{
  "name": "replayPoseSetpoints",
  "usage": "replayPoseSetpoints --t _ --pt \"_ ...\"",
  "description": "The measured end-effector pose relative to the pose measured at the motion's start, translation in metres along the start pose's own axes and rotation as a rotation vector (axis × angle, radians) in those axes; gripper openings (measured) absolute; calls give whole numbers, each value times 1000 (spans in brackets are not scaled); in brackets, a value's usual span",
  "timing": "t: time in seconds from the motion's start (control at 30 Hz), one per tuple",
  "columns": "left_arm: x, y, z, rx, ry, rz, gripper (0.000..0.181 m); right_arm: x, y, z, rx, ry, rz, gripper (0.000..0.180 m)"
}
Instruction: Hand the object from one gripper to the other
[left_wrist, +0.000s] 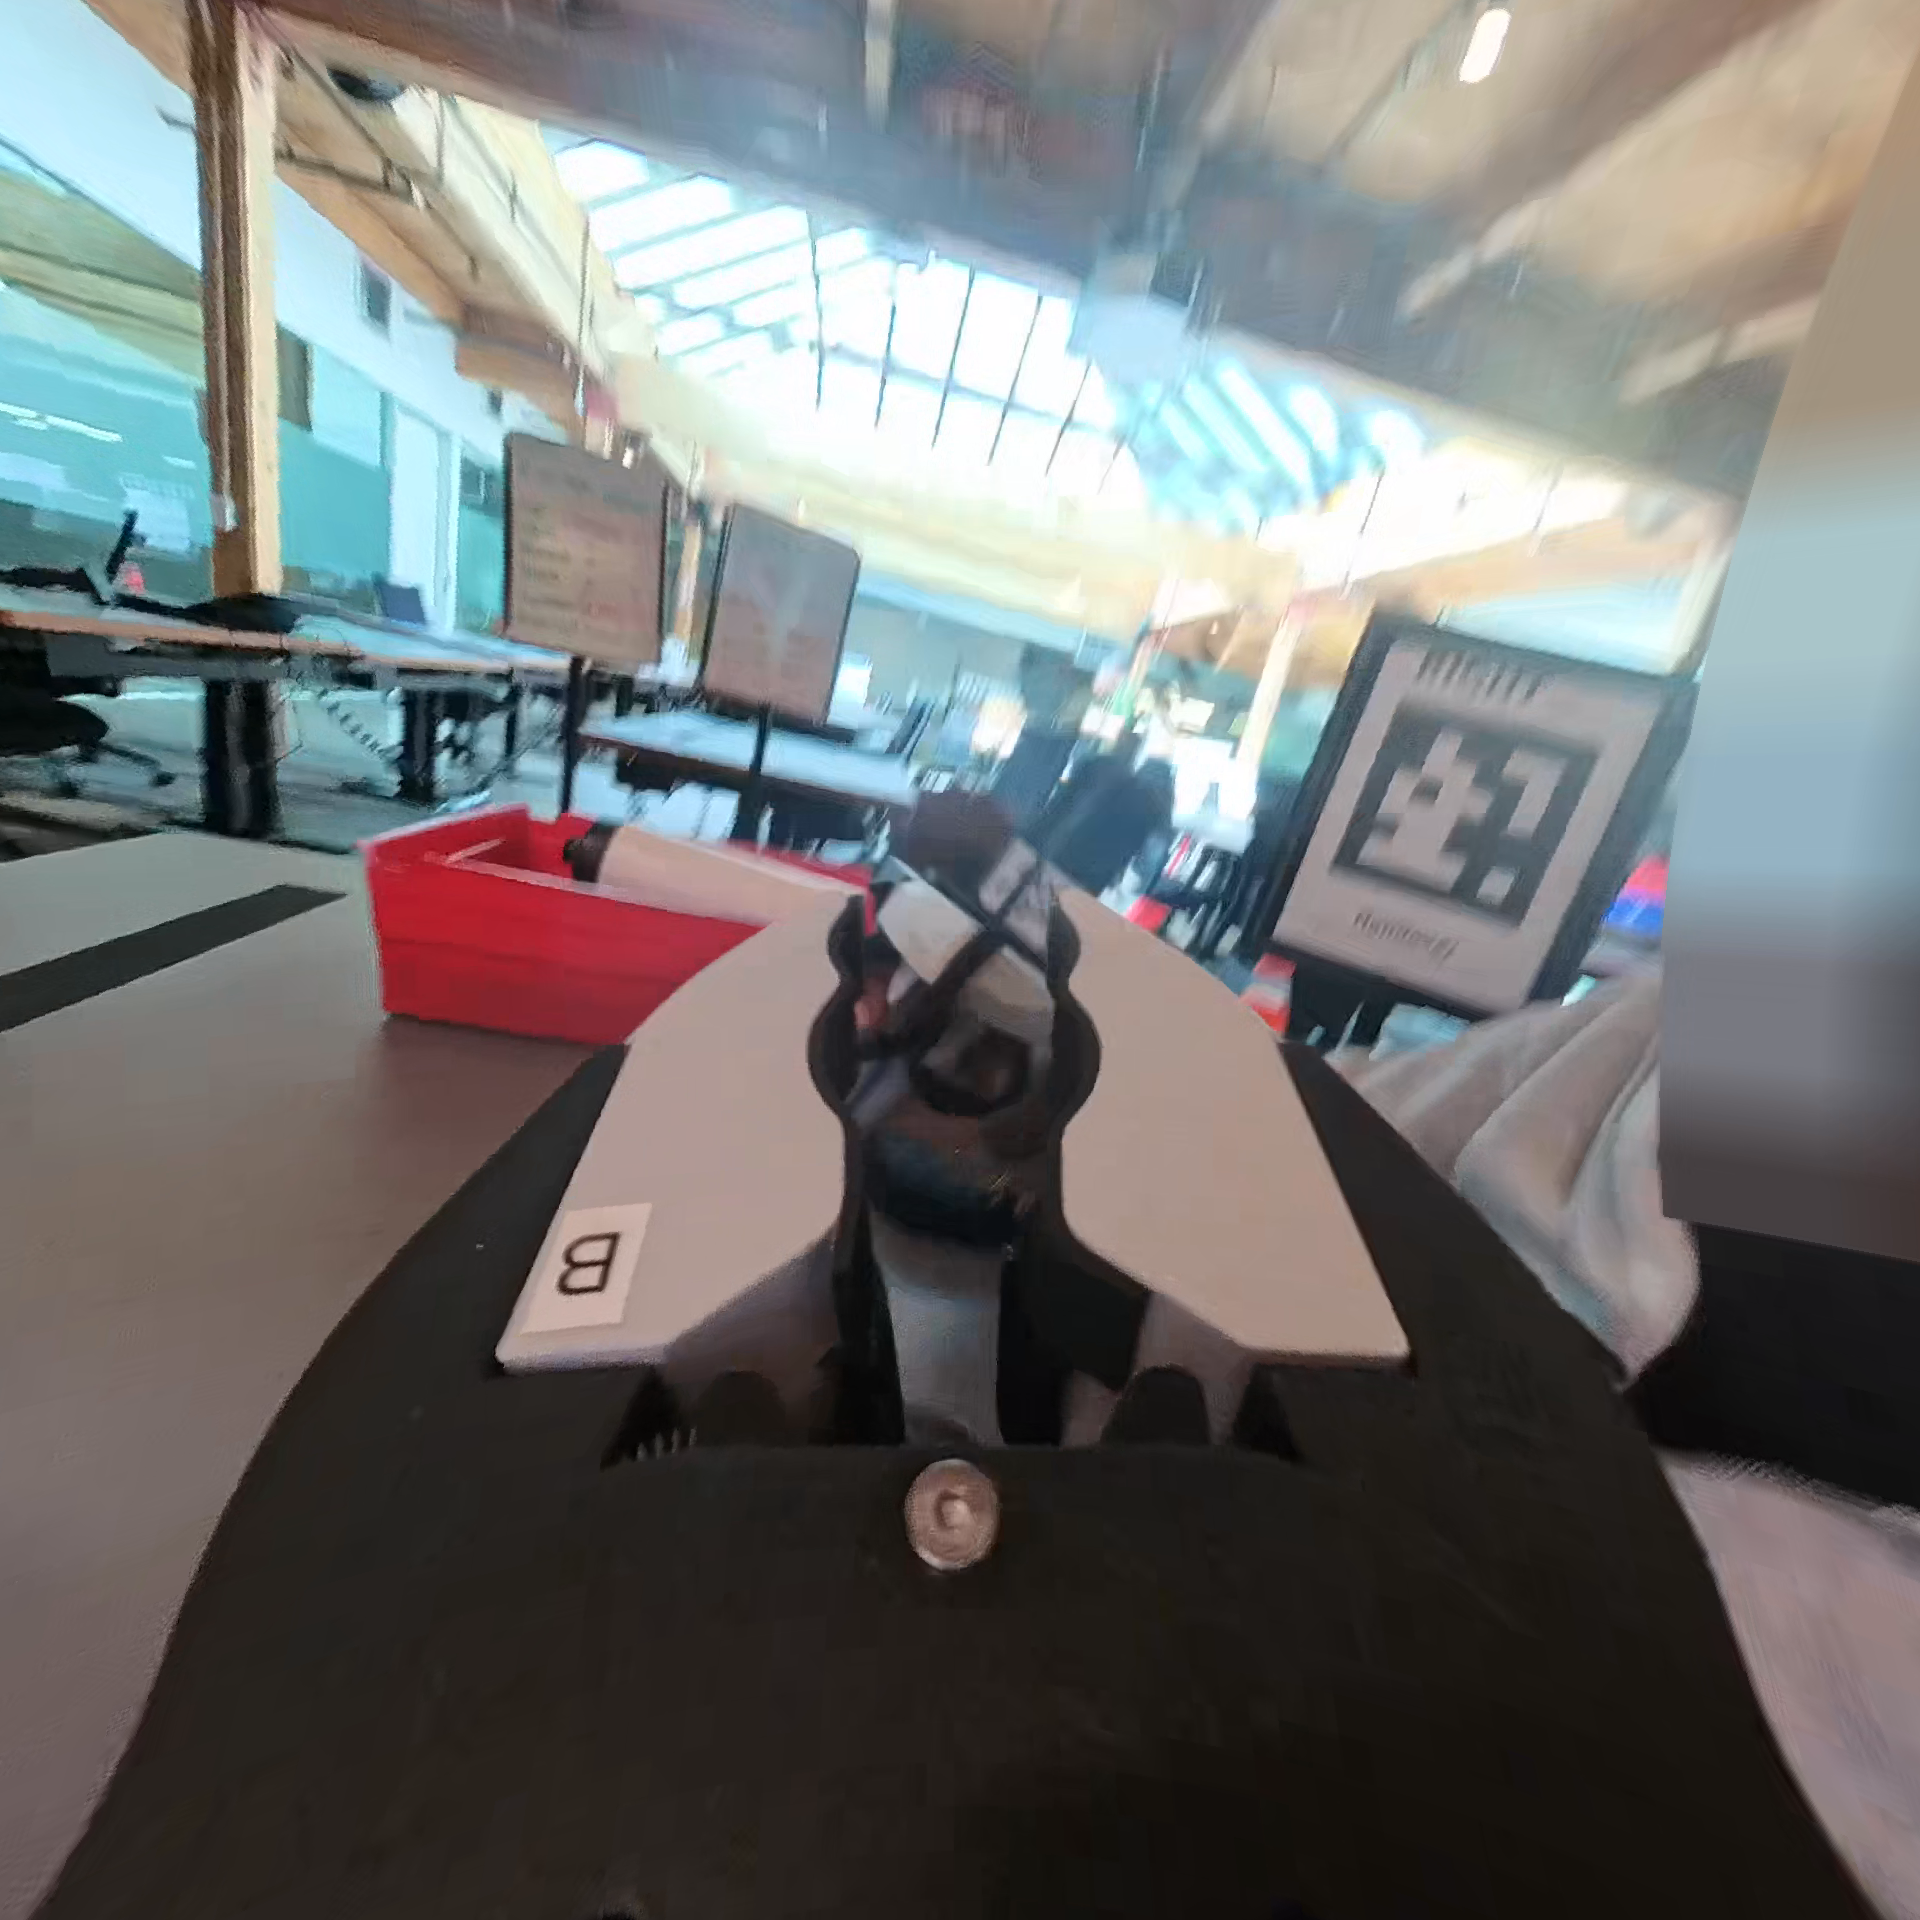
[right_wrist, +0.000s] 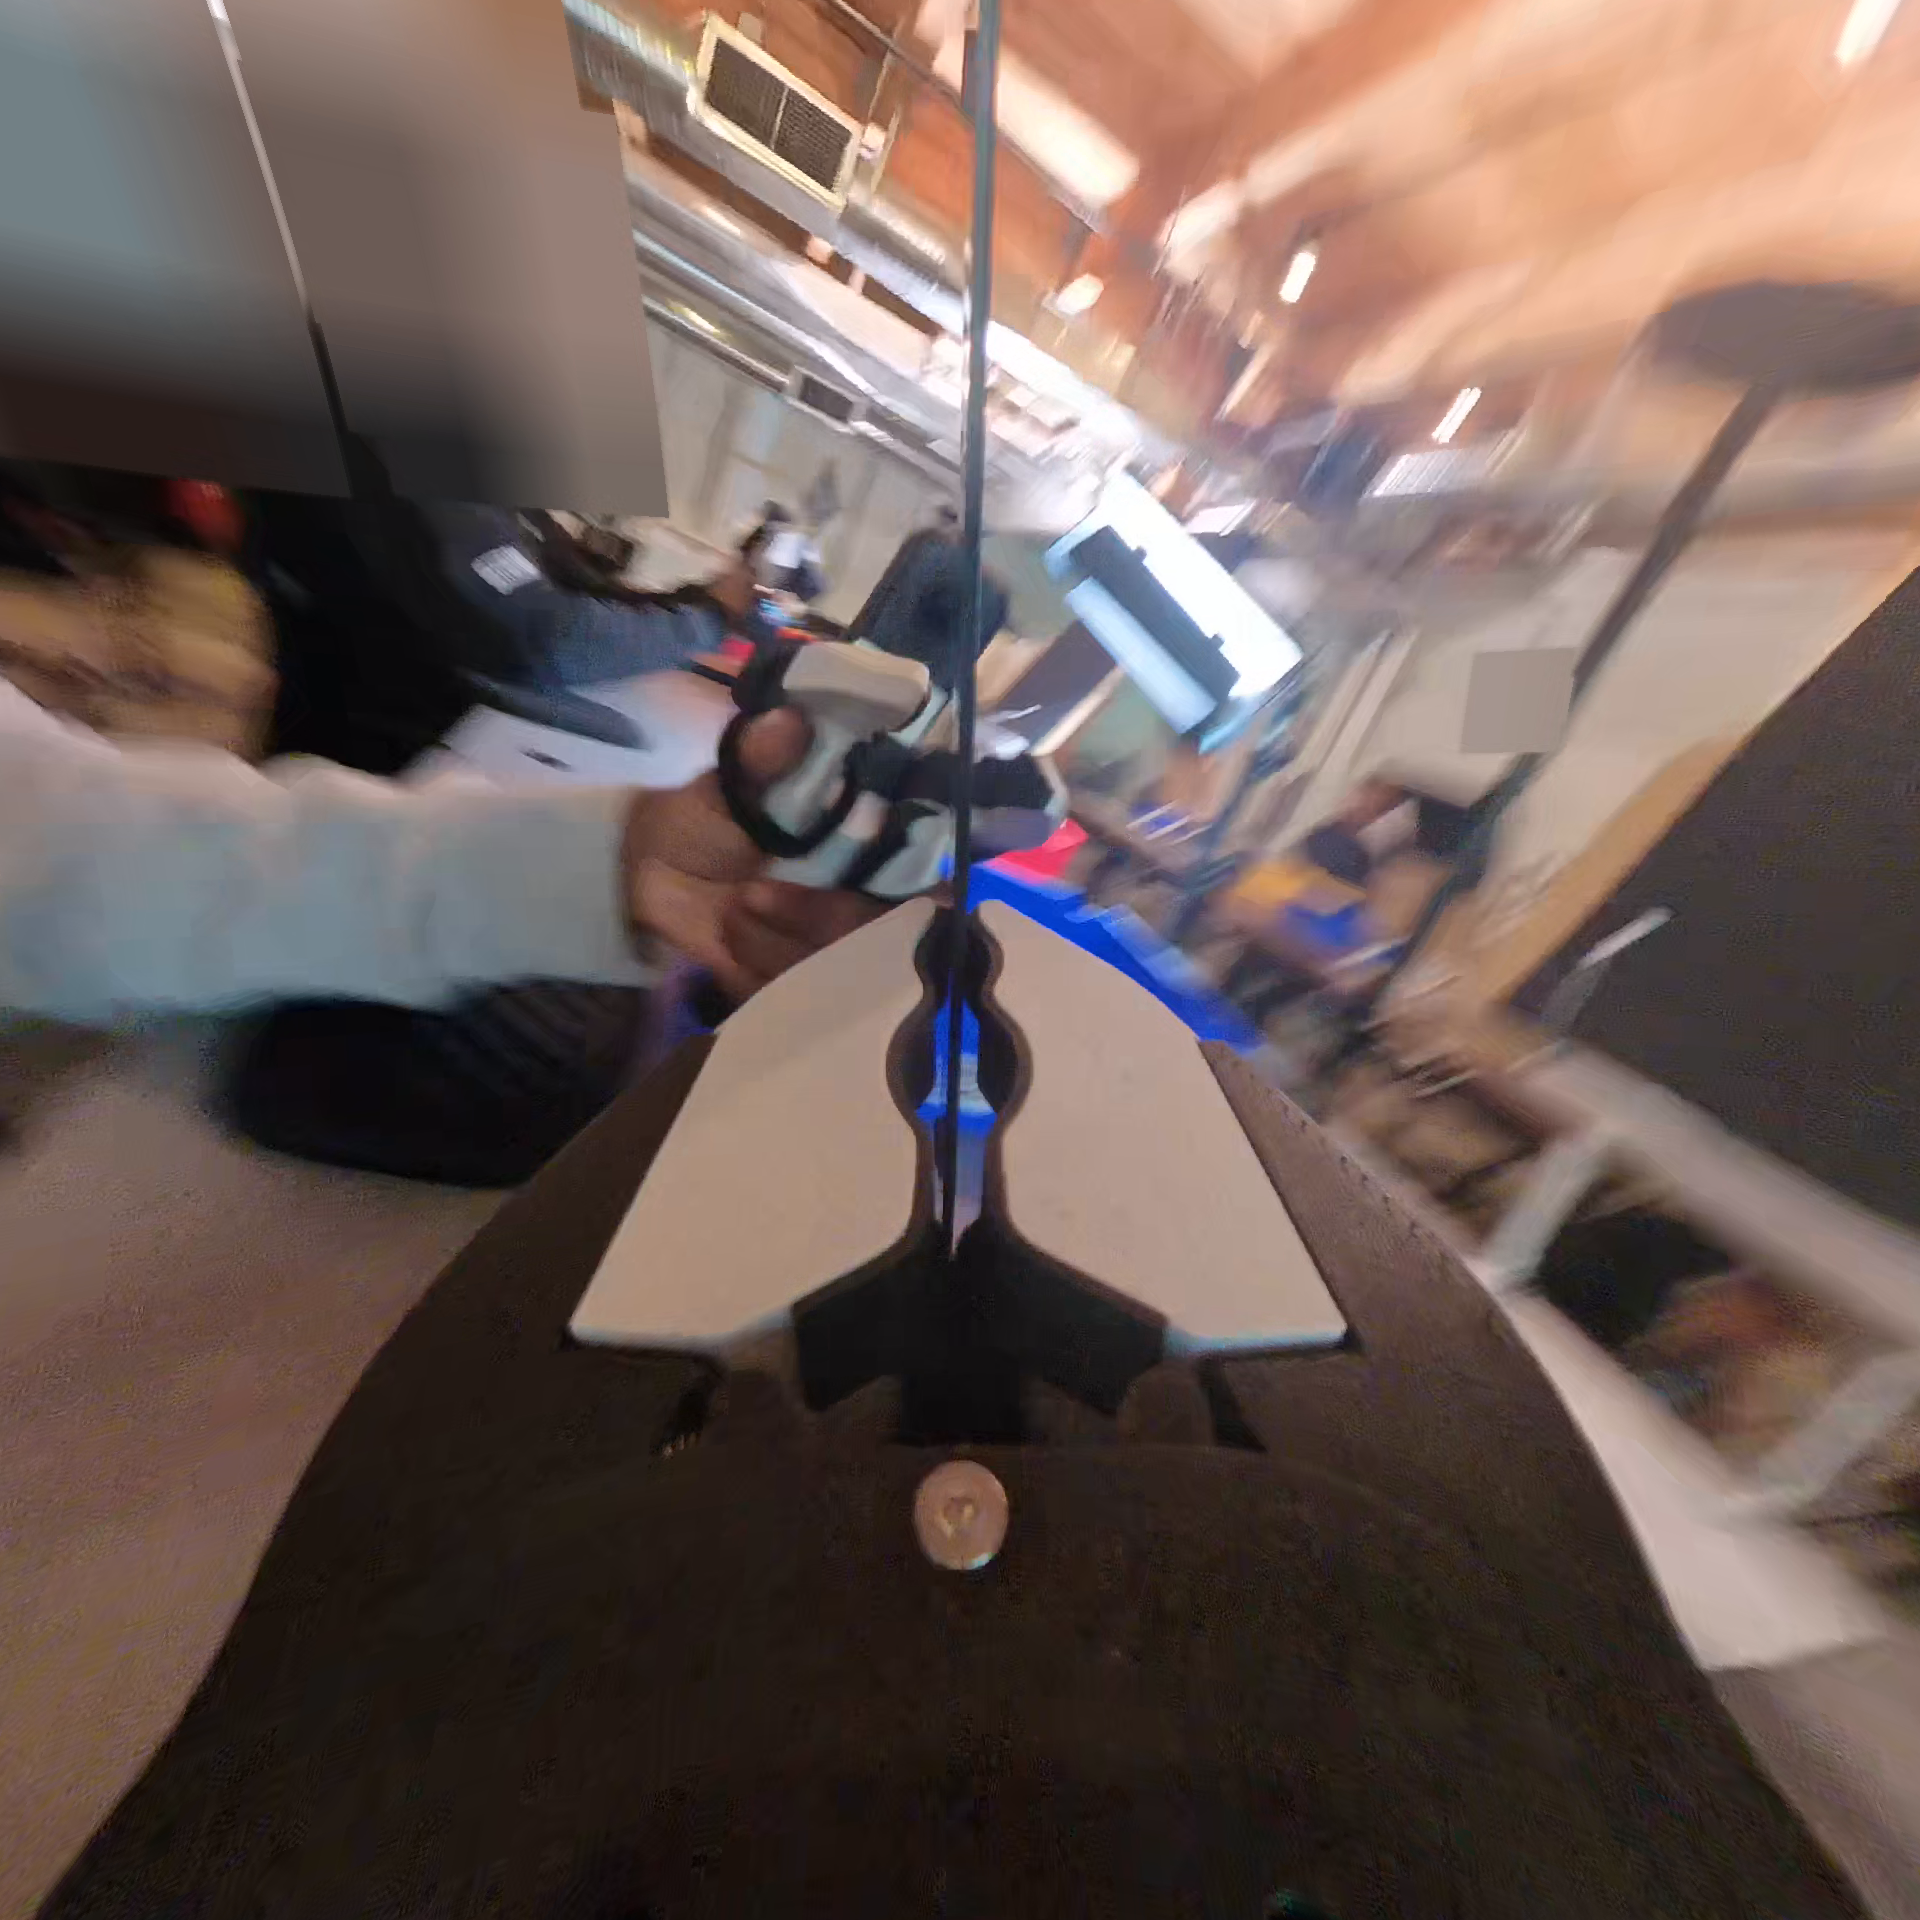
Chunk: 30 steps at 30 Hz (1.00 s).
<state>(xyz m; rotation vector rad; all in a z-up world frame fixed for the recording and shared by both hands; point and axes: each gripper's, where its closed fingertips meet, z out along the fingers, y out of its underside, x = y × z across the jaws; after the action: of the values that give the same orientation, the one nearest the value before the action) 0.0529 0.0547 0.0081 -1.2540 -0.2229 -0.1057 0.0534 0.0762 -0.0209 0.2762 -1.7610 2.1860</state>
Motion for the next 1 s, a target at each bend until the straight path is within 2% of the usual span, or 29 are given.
replayPoseSetpoints --t 0.07,0.13,0.2,0.23,0.37,0.5,0.57,0.63,0.73,0.8,0.9,1.0 --pt "-3 -22 -14 137 39 -160 34 4 -19 -11 23 112 -455 1" --pt "-16 -25 -24 169 43 -345 32 -2 -29 -18 -11 189 -933 2" --pt "-18 -5 -22 44 60 -437 27 -12 -22 -18 -109 198 -1317 2" --pt "-16 9 -18 -41 59 -462 25 -15 -15 -16 -164 183 -1436 2" --pt "11 47 0 -291 150 -441 17 -27 2 -6 -241 121 -1600 2" --pt "14 58 1 -359 139 -381 4 -29 10 -3 -280 94 -1646 8" --pt "8 52 1 -325 97 -318 1 -21 9 -2 -280 134 -1570 28" --pt "7 37 0 -245 90 -219 1 -9 1 -5 -239 196 -1378 38" --pt "0 9 -6 -91 9 -63 1 10 -28 -17 -94 319 -1058 45" --pt "-4 -8 -14 1 -44 40 1 20 -45 -24 52 352 -745 47" --pt "-3 -17 -18 59 -43 62 0 23 -39 -18 164 198 -141 50" --pt "-3 -8 -11 25 -20 37 1 10 -12 -3 102 -22 398 64"
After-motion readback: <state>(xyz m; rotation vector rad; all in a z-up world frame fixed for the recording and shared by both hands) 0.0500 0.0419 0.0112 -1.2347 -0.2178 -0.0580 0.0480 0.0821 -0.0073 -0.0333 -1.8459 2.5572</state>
